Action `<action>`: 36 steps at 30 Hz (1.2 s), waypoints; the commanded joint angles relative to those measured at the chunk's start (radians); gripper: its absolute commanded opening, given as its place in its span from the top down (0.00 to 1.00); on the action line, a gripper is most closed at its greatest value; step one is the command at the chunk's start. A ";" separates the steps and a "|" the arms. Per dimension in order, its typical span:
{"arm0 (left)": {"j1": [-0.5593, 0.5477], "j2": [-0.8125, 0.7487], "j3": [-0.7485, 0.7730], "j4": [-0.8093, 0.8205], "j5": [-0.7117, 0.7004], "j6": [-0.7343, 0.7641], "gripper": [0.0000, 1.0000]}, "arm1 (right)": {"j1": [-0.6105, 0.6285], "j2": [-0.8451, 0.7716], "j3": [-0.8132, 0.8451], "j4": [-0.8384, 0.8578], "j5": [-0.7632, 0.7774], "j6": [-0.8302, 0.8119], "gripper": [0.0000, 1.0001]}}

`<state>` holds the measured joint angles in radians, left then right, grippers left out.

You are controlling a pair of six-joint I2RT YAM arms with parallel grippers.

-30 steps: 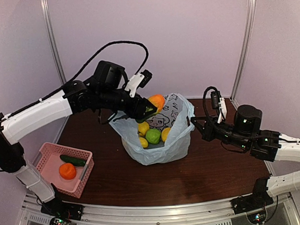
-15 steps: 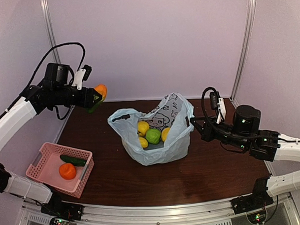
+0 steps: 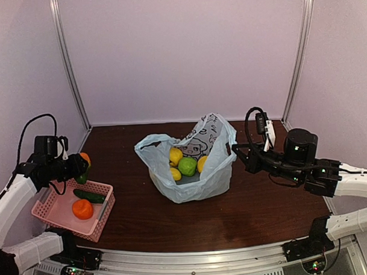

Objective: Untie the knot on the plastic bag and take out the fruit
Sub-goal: Place the fake fruit in the bin.

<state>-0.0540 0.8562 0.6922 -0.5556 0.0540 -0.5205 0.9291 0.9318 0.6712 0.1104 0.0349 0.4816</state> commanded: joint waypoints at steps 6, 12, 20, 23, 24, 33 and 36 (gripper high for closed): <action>0.169 -0.064 -0.140 0.097 -0.036 -0.134 0.57 | -0.007 -0.013 0.002 0.015 0.018 0.005 0.99; 0.172 -0.167 -0.207 0.082 -0.166 -0.215 0.57 | -0.007 -0.022 -0.003 0.011 0.025 0.007 0.99; 0.213 -0.184 -0.241 0.047 -0.205 -0.255 0.56 | -0.007 -0.013 0.001 0.014 0.020 0.005 0.99; 0.258 -0.174 -0.251 0.040 -0.178 -0.264 0.56 | -0.007 -0.019 0.000 0.009 0.023 0.005 0.99; 0.272 -0.175 -0.253 0.038 -0.171 -0.267 0.56 | -0.007 -0.024 -0.002 0.005 0.026 0.005 0.99; 0.299 -0.185 -0.269 0.008 -0.204 -0.317 0.54 | -0.007 -0.037 -0.010 0.003 0.034 0.008 0.99; 0.299 -0.190 -0.274 0.003 -0.215 -0.336 0.54 | -0.007 -0.038 -0.008 -0.001 0.034 0.005 0.99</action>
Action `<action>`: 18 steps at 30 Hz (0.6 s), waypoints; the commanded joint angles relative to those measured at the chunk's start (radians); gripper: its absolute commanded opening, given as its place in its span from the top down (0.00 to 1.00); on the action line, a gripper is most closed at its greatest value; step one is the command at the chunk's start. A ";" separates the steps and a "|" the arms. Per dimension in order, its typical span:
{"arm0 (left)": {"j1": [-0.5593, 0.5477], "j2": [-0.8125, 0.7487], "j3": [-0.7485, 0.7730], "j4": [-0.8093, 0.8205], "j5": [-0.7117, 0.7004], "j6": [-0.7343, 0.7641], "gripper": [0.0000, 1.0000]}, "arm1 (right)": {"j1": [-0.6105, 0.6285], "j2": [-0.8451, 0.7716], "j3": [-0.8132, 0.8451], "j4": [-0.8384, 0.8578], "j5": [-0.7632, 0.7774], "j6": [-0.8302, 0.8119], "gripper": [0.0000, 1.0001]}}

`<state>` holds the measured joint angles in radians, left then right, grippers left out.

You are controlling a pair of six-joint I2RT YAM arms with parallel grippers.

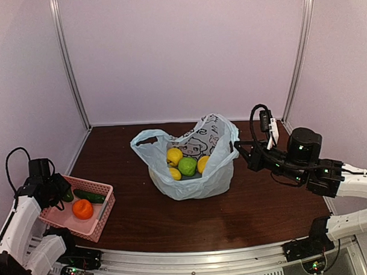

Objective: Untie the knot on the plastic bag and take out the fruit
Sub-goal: Place the fake fruit in the bin.

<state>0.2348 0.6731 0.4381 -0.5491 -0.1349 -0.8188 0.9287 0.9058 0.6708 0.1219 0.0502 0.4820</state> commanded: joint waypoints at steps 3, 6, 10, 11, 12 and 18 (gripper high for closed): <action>0.011 -0.016 -0.024 -0.007 -0.033 -0.042 0.52 | -0.007 -0.016 -0.009 -0.018 0.020 0.003 0.99; 0.011 -0.018 -0.024 -0.007 -0.035 -0.037 0.44 | -0.007 -0.016 -0.011 -0.017 0.021 0.004 0.99; 0.010 -0.017 -0.019 -0.010 -0.037 -0.033 0.15 | -0.006 -0.014 -0.009 -0.013 0.019 0.005 0.99; 0.011 -0.017 -0.017 -0.010 -0.037 -0.029 0.12 | -0.006 -0.013 -0.008 -0.013 0.019 0.005 0.99; 0.011 -0.016 -0.014 -0.012 -0.038 -0.025 0.10 | -0.006 -0.012 -0.006 -0.013 0.018 0.005 0.99; 0.011 -0.025 0.008 -0.023 -0.043 -0.007 0.04 | -0.007 -0.008 -0.002 -0.014 0.016 0.003 0.99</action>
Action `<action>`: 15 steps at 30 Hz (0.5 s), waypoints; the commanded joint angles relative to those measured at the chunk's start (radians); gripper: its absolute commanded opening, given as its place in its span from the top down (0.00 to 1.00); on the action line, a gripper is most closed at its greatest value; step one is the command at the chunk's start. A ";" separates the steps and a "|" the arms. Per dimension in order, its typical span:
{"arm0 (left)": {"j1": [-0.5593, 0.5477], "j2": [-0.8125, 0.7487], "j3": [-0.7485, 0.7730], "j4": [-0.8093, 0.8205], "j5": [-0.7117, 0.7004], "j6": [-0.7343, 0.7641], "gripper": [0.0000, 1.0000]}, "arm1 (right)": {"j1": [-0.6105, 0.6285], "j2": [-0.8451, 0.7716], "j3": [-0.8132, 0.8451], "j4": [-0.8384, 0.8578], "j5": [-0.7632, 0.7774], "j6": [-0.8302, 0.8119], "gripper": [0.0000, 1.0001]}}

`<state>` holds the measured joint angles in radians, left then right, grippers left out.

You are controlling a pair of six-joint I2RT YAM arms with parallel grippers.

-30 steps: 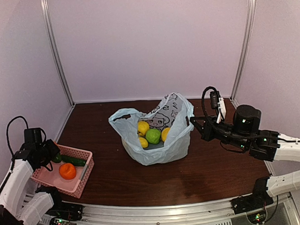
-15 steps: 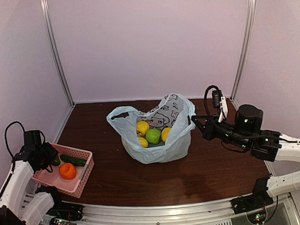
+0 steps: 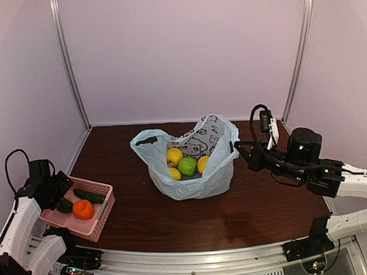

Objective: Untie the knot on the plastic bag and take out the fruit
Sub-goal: Place the fake fruit in the bin, then reach into the gripper of the takeout bag.

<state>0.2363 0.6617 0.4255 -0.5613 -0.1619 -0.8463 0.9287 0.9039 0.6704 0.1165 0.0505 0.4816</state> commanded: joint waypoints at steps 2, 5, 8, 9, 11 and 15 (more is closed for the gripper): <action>0.009 -0.025 0.038 -0.012 -0.009 0.040 0.03 | -0.007 -0.008 0.000 -0.008 0.015 0.002 0.99; 0.008 -0.035 0.080 -0.021 0.022 0.082 0.03 | -0.007 -0.006 0.002 -0.005 0.016 0.002 0.99; 0.009 -0.038 0.126 -0.009 0.109 0.129 0.03 | -0.006 0.000 0.009 -0.002 0.014 -0.001 0.99; 0.009 -0.039 0.137 0.006 0.148 0.143 0.03 | -0.007 0.003 0.012 0.000 0.011 -0.003 0.99; 0.009 -0.039 0.163 0.045 0.252 0.174 0.04 | -0.007 0.012 0.017 0.004 0.006 -0.004 0.99; -0.003 -0.001 0.241 0.066 0.401 0.230 0.10 | -0.007 0.026 0.020 0.024 -0.006 0.000 0.99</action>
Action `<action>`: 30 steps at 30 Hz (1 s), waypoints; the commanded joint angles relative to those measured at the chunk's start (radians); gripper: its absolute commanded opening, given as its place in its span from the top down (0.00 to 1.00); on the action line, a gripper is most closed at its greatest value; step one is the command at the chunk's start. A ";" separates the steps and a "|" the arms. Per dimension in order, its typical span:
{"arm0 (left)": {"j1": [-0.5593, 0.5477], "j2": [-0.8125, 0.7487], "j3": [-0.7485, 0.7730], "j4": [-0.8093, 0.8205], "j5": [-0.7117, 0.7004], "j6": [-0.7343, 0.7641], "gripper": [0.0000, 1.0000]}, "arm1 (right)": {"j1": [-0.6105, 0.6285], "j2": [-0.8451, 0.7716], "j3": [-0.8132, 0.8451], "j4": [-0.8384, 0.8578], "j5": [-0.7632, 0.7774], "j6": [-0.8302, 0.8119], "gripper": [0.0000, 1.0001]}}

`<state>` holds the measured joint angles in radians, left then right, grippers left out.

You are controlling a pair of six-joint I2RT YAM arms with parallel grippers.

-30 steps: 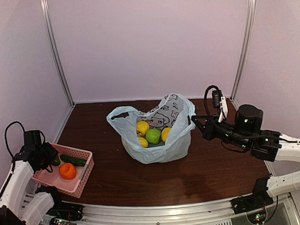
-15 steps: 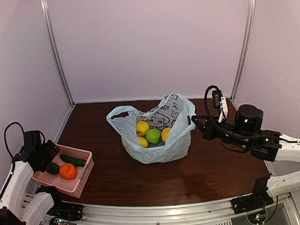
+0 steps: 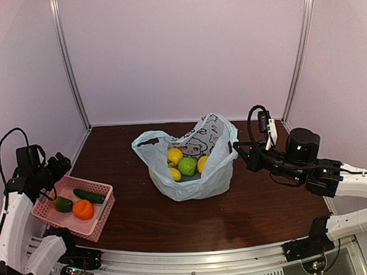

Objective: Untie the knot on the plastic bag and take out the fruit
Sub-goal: Reach into the gripper of the takeout bag.

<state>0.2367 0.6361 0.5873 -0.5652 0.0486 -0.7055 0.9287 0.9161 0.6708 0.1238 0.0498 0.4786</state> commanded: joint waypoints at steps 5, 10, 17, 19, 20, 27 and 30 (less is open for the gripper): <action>-0.134 0.072 0.199 0.070 0.281 0.158 0.12 | -0.007 0.032 0.022 0.030 -0.020 0.009 0.99; -0.413 0.184 0.341 0.070 0.267 0.190 0.14 | -0.007 0.033 0.034 0.016 -0.015 0.002 0.99; -0.870 0.425 0.585 0.170 0.158 0.265 0.17 | -0.007 0.009 0.029 -0.005 -0.003 0.008 0.99; -0.973 0.517 0.676 0.197 0.144 0.282 0.17 | -0.007 0.001 0.024 -0.008 0.001 0.009 0.99; -1.017 0.561 0.716 0.213 0.145 0.291 0.18 | -0.007 -0.002 0.023 -0.009 0.004 0.012 0.99; -1.148 0.823 0.899 0.278 0.272 0.305 0.27 | -0.005 -0.046 0.019 -0.038 0.014 0.008 0.99; -1.171 0.902 0.905 0.288 0.305 0.294 0.35 | -0.004 -0.063 0.013 -0.056 0.019 0.007 0.99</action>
<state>-0.9150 1.4532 1.4754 -0.3199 0.2893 -0.4171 0.9287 0.8837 0.6834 0.1032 0.0452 0.4797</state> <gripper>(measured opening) 0.691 0.009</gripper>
